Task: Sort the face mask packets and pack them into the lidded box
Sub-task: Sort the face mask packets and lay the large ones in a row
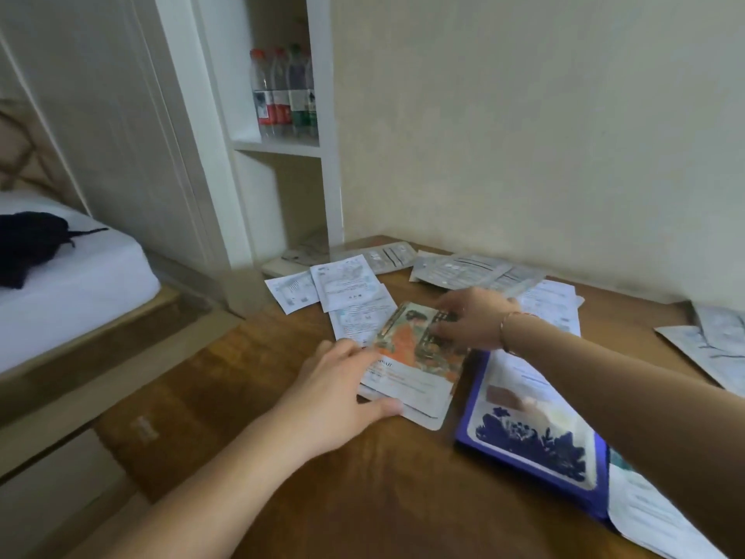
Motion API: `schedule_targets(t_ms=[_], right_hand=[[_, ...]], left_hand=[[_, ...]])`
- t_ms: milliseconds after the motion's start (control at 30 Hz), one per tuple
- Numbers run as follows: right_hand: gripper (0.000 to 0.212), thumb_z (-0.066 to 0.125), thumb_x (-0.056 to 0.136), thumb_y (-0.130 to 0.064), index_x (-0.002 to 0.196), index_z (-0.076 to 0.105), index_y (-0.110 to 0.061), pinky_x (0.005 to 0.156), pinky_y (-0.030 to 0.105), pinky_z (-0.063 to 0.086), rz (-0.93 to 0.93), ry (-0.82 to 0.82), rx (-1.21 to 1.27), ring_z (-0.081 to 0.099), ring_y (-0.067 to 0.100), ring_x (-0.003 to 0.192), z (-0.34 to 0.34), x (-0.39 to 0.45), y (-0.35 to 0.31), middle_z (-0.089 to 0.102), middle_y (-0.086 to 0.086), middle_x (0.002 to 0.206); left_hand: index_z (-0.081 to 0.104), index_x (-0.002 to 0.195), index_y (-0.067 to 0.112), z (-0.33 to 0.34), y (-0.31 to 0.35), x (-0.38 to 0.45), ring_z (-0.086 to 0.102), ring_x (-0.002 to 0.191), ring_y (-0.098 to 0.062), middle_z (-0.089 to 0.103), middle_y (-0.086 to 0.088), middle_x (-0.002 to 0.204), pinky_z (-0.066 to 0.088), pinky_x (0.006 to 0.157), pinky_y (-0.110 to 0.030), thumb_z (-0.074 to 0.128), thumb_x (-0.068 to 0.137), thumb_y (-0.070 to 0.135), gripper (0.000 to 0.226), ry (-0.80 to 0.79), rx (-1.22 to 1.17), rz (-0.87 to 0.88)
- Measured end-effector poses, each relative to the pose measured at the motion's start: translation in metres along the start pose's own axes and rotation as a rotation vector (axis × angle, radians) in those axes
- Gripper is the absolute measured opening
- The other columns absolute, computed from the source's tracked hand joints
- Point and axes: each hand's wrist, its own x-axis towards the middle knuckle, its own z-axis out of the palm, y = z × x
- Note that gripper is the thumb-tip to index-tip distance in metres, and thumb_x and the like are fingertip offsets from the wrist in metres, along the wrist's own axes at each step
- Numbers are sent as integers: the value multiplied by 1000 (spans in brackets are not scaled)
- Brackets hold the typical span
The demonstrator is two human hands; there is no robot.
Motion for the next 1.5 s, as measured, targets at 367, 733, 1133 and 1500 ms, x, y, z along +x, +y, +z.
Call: schedule_targets(t_ms=[367,733,1133,1500], right_hand=[[53,45,87,-67,123,56,-30,94,43,36,-88,4,-222,53,22,110,13,-21,-8,58,-2,116],[52,54,89,-54,130,54,-23,107,48,34,-141,342,105,43,27,129,-12,-108,27,50,4,138],[61,39,93,-60,141,39,-21,113,47,25,820,259,-86,22,30,140,-26,-348,302,27,5,154],[80,7,80,-82,132,45,-35,99,56,40,340,155,-159,39,20,134,8,-480,206,38,-11,147]], left_hand=[[42,145,34,2,3,-16,32,129,-6,45,13,139,33,106,-27,62,82,62,72,26,0,43],[58,123,43,8,12,3,44,131,-29,48,6,141,34,109,-48,59,61,82,73,122,-11,75],[47,137,41,82,298,-29,9,137,-5,26,18,151,18,114,-34,46,78,79,70,-28,-142,694],[28,150,37,111,361,-72,-2,145,9,10,21,161,4,122,-27,49,86,15,71,-364,23,1191]])
